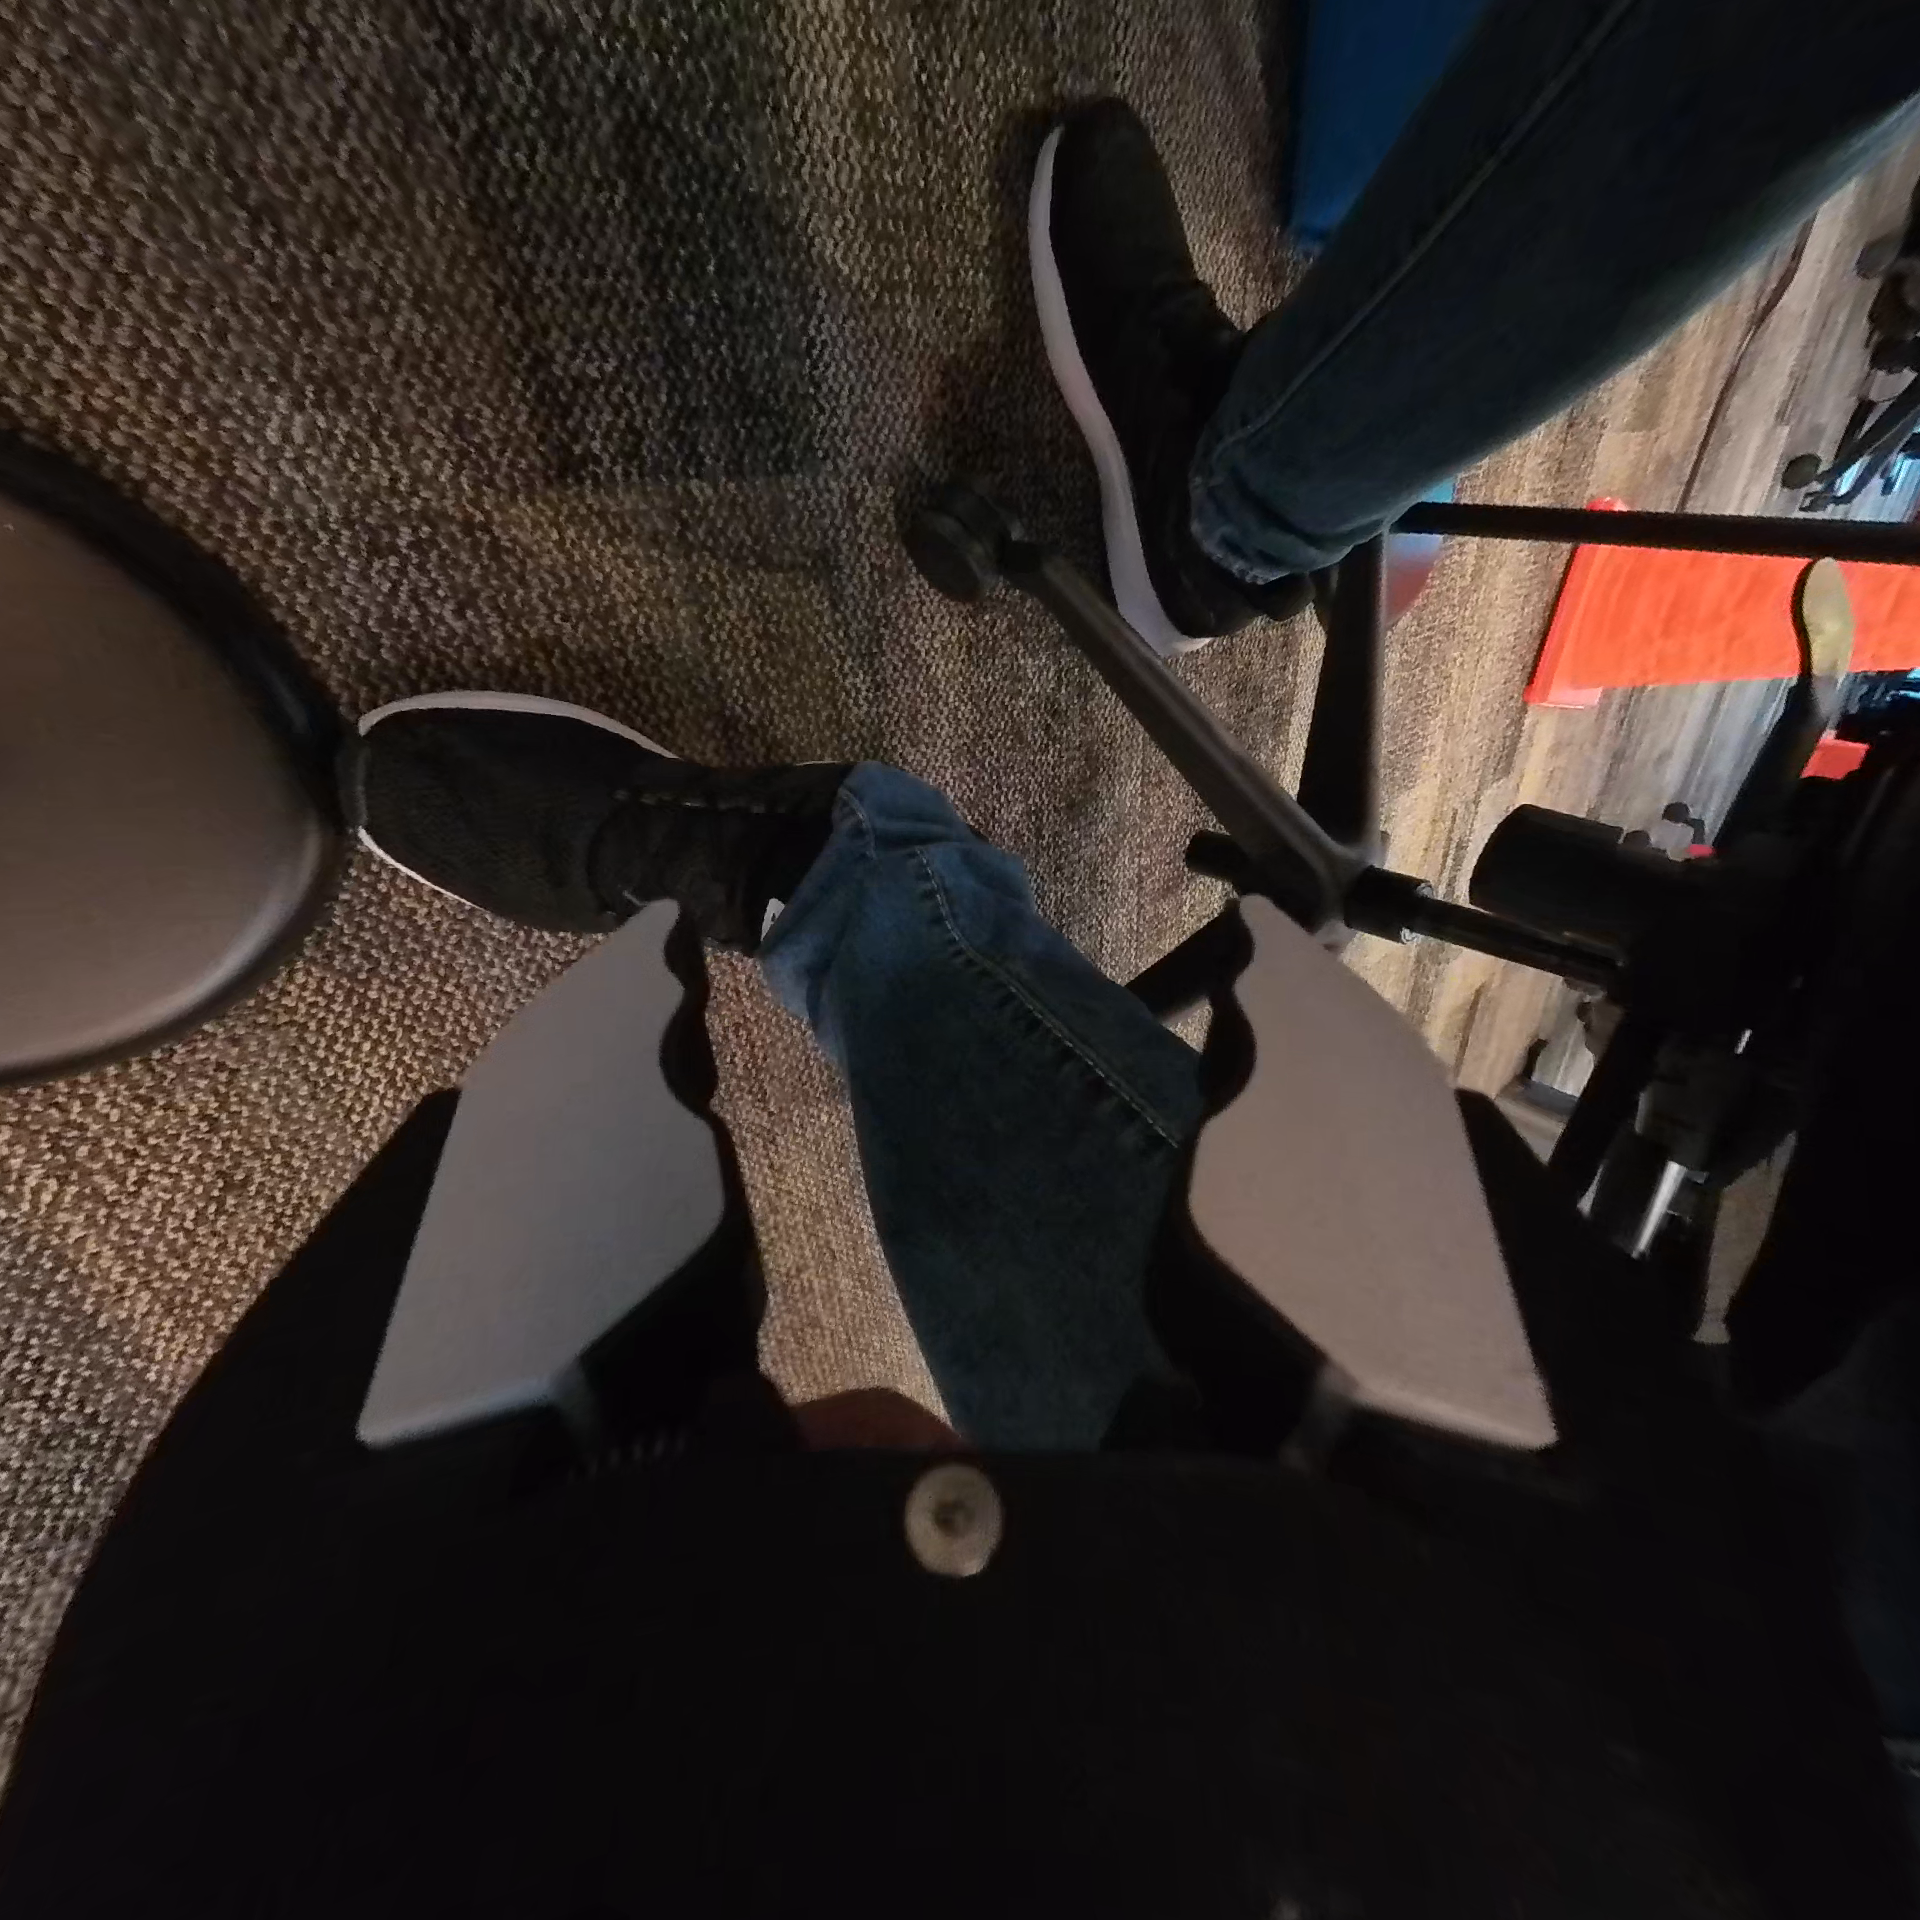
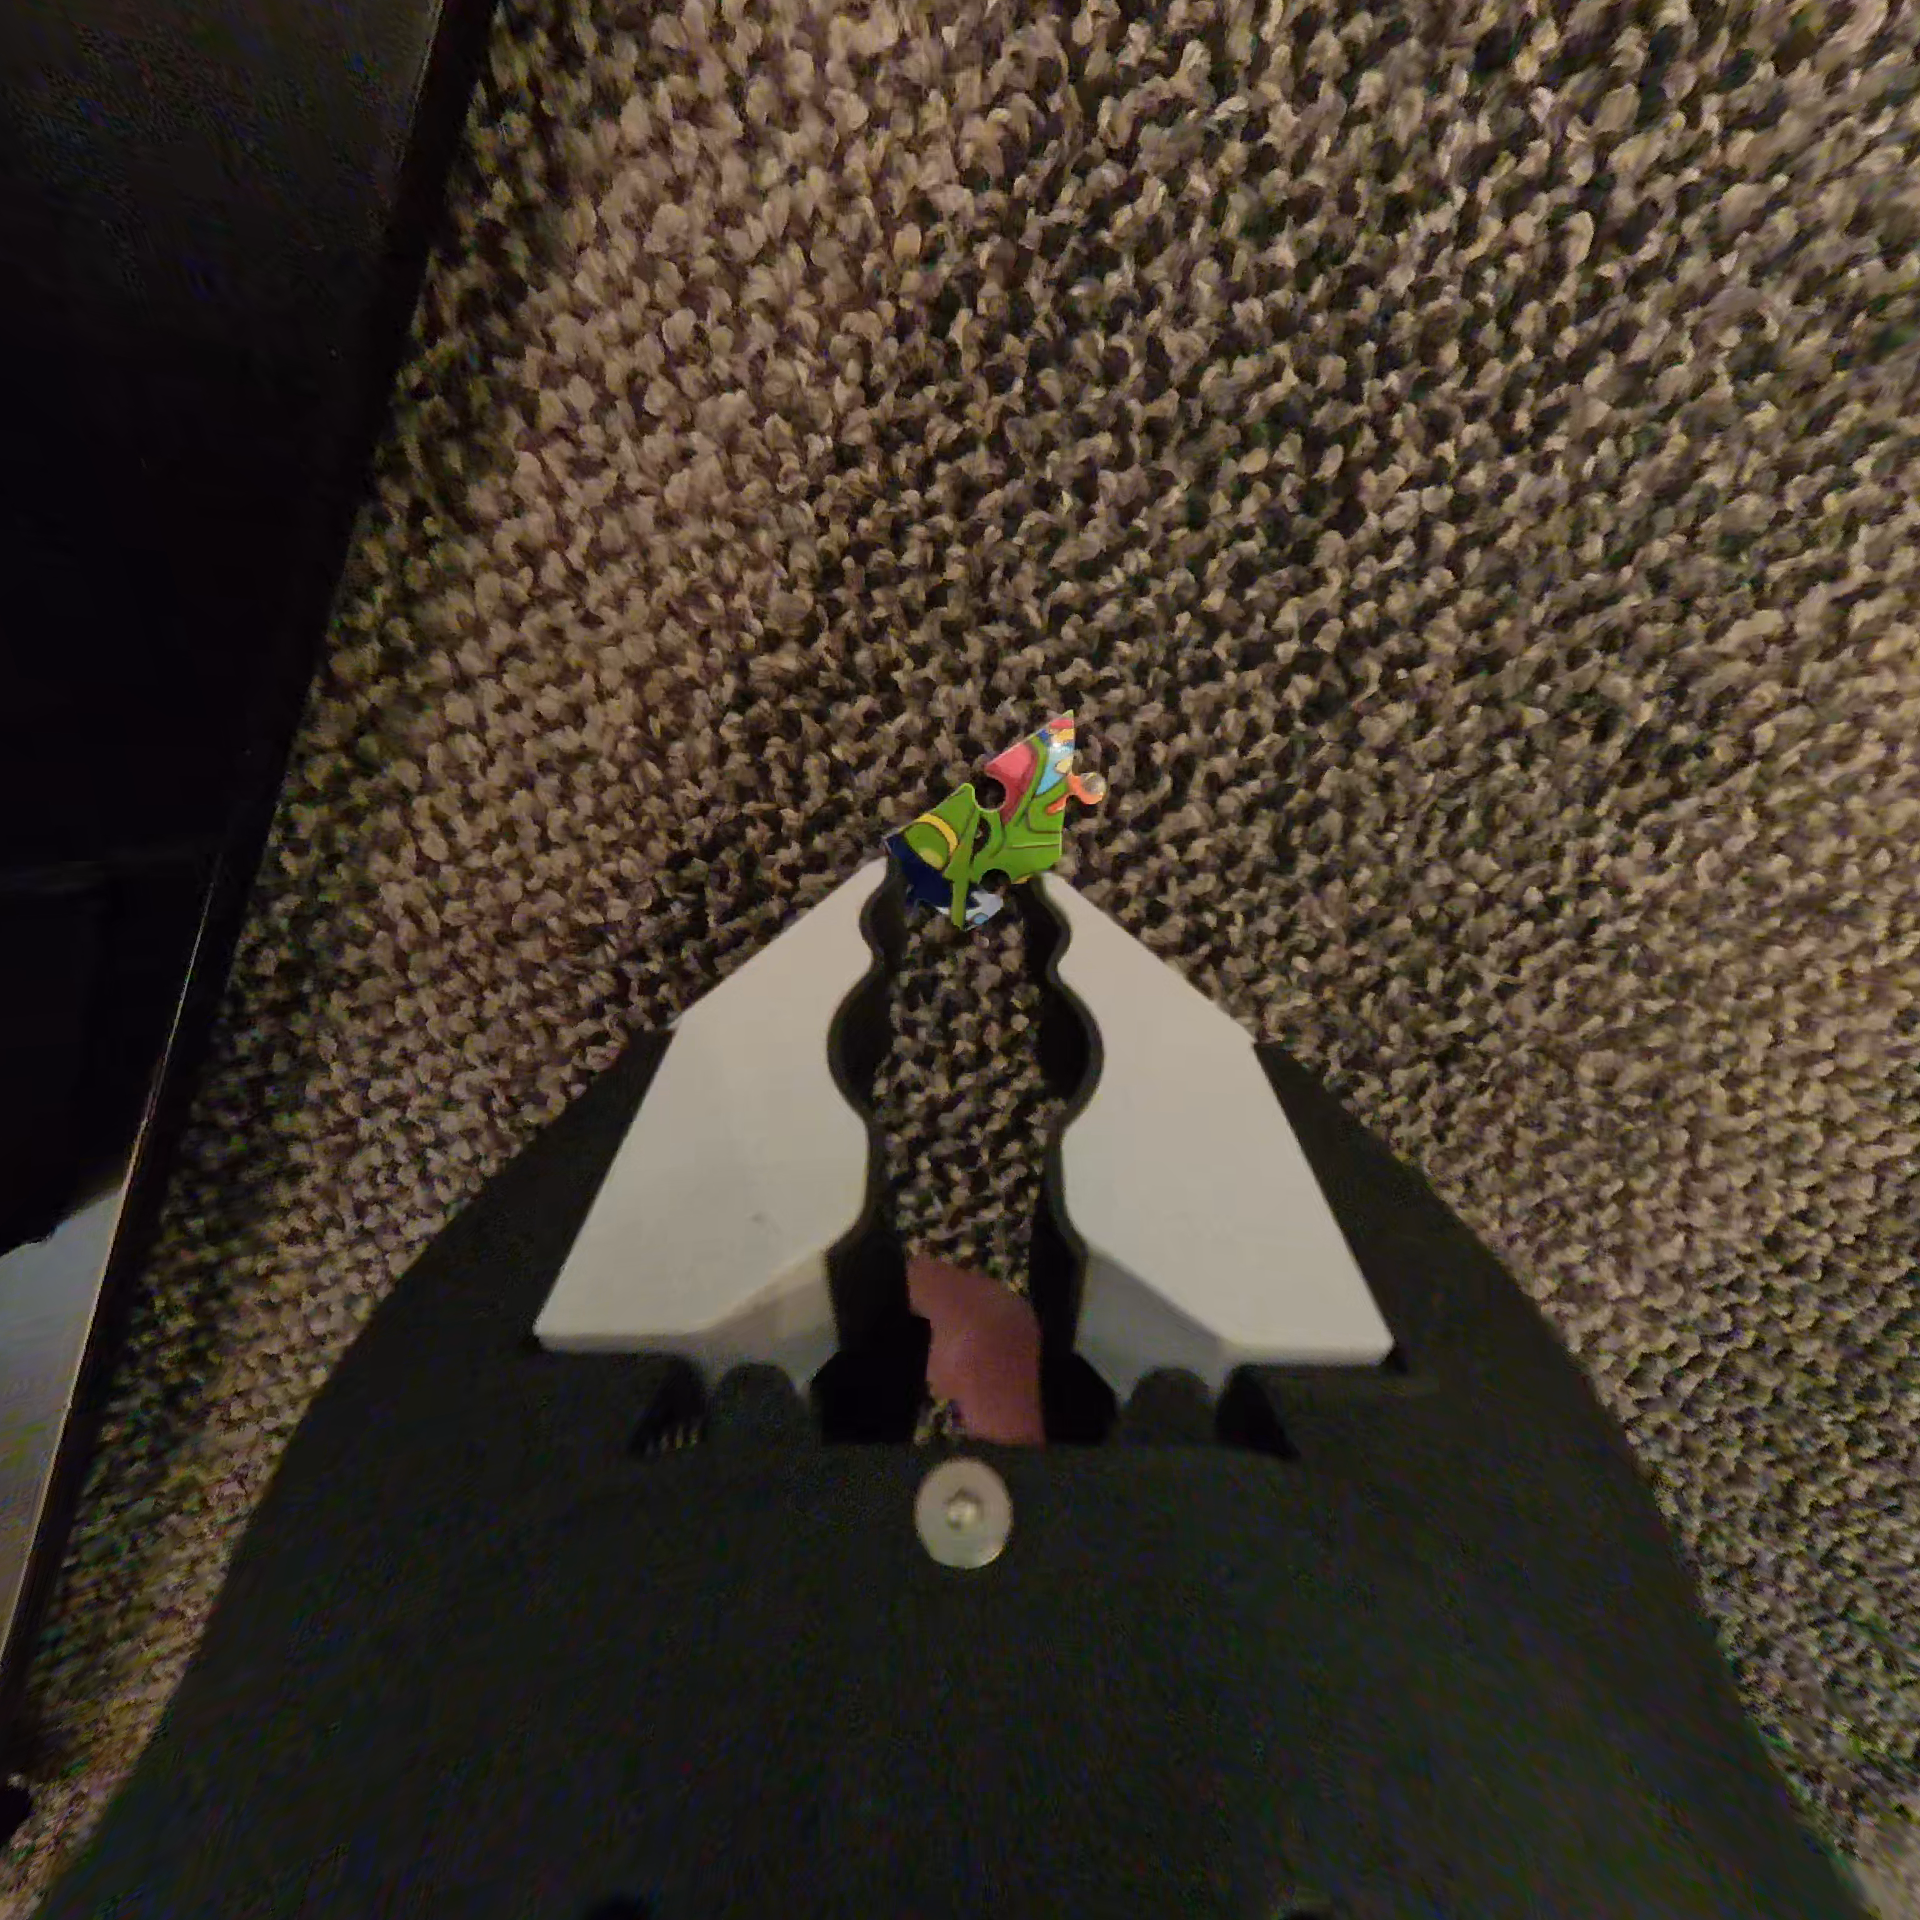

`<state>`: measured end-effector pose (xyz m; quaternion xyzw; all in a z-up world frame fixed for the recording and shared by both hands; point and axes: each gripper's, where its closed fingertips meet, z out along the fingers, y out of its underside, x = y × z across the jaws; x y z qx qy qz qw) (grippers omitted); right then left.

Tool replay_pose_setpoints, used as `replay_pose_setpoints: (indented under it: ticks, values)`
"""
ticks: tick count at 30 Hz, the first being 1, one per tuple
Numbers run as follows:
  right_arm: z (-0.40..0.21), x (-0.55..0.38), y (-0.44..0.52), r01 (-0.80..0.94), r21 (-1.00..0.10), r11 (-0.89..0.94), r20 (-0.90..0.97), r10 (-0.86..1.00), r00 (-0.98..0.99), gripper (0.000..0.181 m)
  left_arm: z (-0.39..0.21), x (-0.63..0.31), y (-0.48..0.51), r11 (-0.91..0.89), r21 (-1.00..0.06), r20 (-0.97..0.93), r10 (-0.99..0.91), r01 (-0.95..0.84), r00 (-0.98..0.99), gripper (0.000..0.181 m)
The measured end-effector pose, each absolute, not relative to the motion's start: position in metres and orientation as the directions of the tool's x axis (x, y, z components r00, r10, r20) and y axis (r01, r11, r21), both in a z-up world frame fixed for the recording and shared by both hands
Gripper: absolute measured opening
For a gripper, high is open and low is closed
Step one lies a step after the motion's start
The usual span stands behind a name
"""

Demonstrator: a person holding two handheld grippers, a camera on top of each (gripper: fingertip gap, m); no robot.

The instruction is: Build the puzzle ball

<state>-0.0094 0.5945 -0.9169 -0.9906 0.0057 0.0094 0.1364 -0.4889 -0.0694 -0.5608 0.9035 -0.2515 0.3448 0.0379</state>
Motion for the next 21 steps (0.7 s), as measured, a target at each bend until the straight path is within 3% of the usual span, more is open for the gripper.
replay_pose_setpoints:
  ticks: [11, 17, 21]
  values:
    - [-0.909, -0.033, 0.544, -0.006, -0.293, -0.956, -0.135, 0.036, 0.990, 0.016, -0.539, -0.475, -0.056, -0.848, -0.172, 0.641, -0.483, -0.502, 0.596, 0.091]
    - [-0.848, -0.123, 0.487, -0.134, -0.362, -0.923, -0.501, 0.072, 0.862, 0.017, -0.518, -0.449, -0.041, -0.833, -0.240, 0.666, -0.515, -0.499, 0.540, 0.092]
    - [-0.791, -0.204, 0.421, -0.160, -0.296, -0.942, -0.763, 0.133, 0.633, 0.017, -0.497, -0.422, -0.027, -0.799, -0.313, 0.671, -0.569, -0.514, 0.476, 0.092]
